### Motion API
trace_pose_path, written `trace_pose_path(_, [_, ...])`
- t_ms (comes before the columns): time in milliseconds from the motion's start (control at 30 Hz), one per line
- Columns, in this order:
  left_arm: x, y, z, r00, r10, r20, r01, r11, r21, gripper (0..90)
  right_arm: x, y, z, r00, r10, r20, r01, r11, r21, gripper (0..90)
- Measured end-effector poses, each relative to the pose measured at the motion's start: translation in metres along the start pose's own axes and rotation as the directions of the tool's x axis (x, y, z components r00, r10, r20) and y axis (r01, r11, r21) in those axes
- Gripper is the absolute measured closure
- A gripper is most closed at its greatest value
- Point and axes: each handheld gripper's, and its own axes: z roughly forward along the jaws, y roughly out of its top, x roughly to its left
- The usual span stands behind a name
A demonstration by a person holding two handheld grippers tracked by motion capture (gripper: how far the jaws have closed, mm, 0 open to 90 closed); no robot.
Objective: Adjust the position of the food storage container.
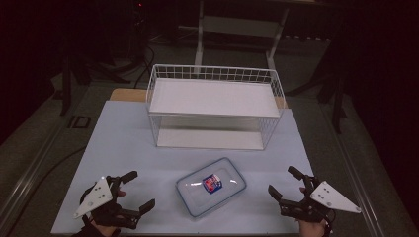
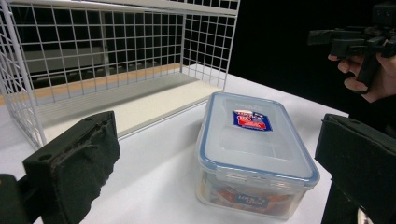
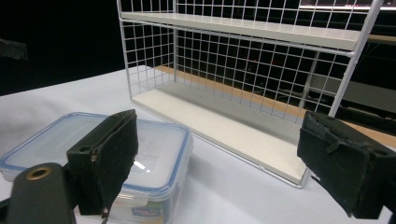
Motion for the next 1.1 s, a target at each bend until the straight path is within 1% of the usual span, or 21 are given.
trace_pose_path(133, [-0.002,0.001,0.000,1.0000,0.002,0.005,-0.002,1.0000,0.006,0.0,0.000,0.000,-0.001,1.0000,0.001,0.003,-0.001,1.000,0.000,12.0])
trace_pose_path(200, [-0.005,0.004,0.003,0.9991,-0.027,0.034,0.026,0.9995,0.018,0.0,0.001,0.001,-0.001,1.0000,0.004,0.007,-0.004,1.000,-0.001,12.0])
trace_pose_path(267, [-0.008,0.006,0.004,0.9985,-0.021,0.050,0.020,0.9993,0.033,0.0,0.002,0.001,0.000,0.9999,0.007,0.012,-0.007,1.000,0.004,12.0])
trace_pose_path(333, [-0.013,0.010,0.006,0.9970,-0.027,0.072,0.023,0.9984,0.052,0.0,0.003,0.001,-0.001,0.9999,0.006,0.014,-0.006,1.000,0.004,12.0])
trace_pose_path(367, [-0.013,0.010,0.006,0.9970,-0.027,0.072,0.023,0.9984,0.052,0.0,0.003,0.001,-0.001,0.9999,0.006,0.014,-0.006,1.000,0.004,12.0])
trace_pose_path(400, [-0.017,0.014,0.008,0.9947,-0.029,0.099,0.024,0.9980,0.058,0.0,0.003,0.002,-0.001,0.9999,0.004,0.016,-0.004,1.000,0.003,12.0])
trace_pose_path(433, [-0.020,0.018,0.010,0.9938,-0.029,0.107,0.023,0.9980,0.058,0.0,0.004,0.003,-0.002,0.9998,0.002,0.020,-0.002,1.000,-0.002,12.0])
trace_pose_path(467, [-0.022,0.022,0.011,0.9910,-0.027,0.131,0.018,0.9977,0.064,0.0,0.004,0.003,-0.002,0.9998,0.002,0.020,-0.002,1.000,-0.002,12.0])
trace_pose_path(500, [-0.025,0.026,0.013,0.9891,-0.027,0.145,0.016,0.9970,0.076,0.0,0.005,0.004,-0.001,0.9998,0.008,0.016,-0.008,1.000,0.000,12.0])
trace_pose_path(567, [-0.030,0.034,0.017,0.9874,-0.024,0.157,0.009,0.9954,0.095,0.0,0.006,0.003,-0.001,0.9998,0.010,0.015,-0.010,1.000,0.002,12.0])
trace_pose_path(600, [-0.033,0.039,0.020,0.9844,-0.013,0.175,-0.006,0.9943,0.106,0.0,0.006,0.003,-0.001,0.9998,0.010,0.015,-0.010,1.000,0.002,12.0])
trace_pose_path(667, [-0.037,0.045,0.025,0.9818,-0.006,0.190,-0.019,0.9917,0.127,1.3,0.007,0.004,-0.001,0.9999,0.003,0.011,-0.003,1.000,0.006,12.0])
trace_pose_path(733, [-0.040,0.049,0.028,0.9792,-0.009,0.203,-0.016,0.9924,0.122,5.7,0.008,0.004,-0.001,1.0000,0.001,0.008,-0.001,1.000,0.005,12.0])
trace_pose_path(767, [-0.042,0.052,0.031,0.9766,-0.011,0.215,-0.017,0.9915,0.129,8.0,0.008,0.004,-0.001,1.0000,0.001,0.007,-0.001,1.000,0.006,12.0])
trace_pose_path(800, [-0.043,0.052,0.033,0.9750,-0.008,0.222,-0.022,0.9909,0.132,14.3,0.008,0.003,-0.001,1.0000,0.001,0.006,-0.001,1.000,0.005,12.0])
trace_pose_path(833, [-0.045,0.053,0.034,0.9742,0.002,0.226,-0.031,0.9916,0.126,14.3,0.008,0.003,-0.001,1.0000,0.001,0.006,-0.001,1.000,0.005,12.0])
trace_pose_path(933, [-0.048,0.051,0.044,0.9644,-0.014,0.264,-0.025,0.9888,0.147,24.9,0.007,0.003,0.000,1.0000,0.008,0.002,-0.008,1.000,0.006,12.0])
trace_pose_path(967, [-0.050,0.050,0.047,0.9614,-0.020,0.274,-0.024,0.9874,0.157,32.3,0.006,0.003,0.000,0.9999,0.010,0.000,-0.010,1.000,0.006,12.0])
trace_pose_path(1000, [-0.050,0.048,0.049,0.9589,-0.021,0.283,-0.026,0.9862,0.163,35.8,0.006,0.003,0.000,0.9999,0.012,0.000,-0.012,1.000,0.006,12.1])
trace_pose_path(1033, [-0.052,0.046,0.054,0.9570,-0.022,0.289,-0.033,0.9825,0.183,39.0,0.006,0.003,0.000,0.9999,0.012,0.000,-0.012,1.000,0.006,12.1])
trace_pose_path(1100, [-0.056,0.043,0.060,0.9547,-0.016,0.297,-0.049,0.9765,0.210,49.5,0.007,0.003,0.000,0.9999,0.011,-0.001,-0.011,1.000,0.007,12.2])
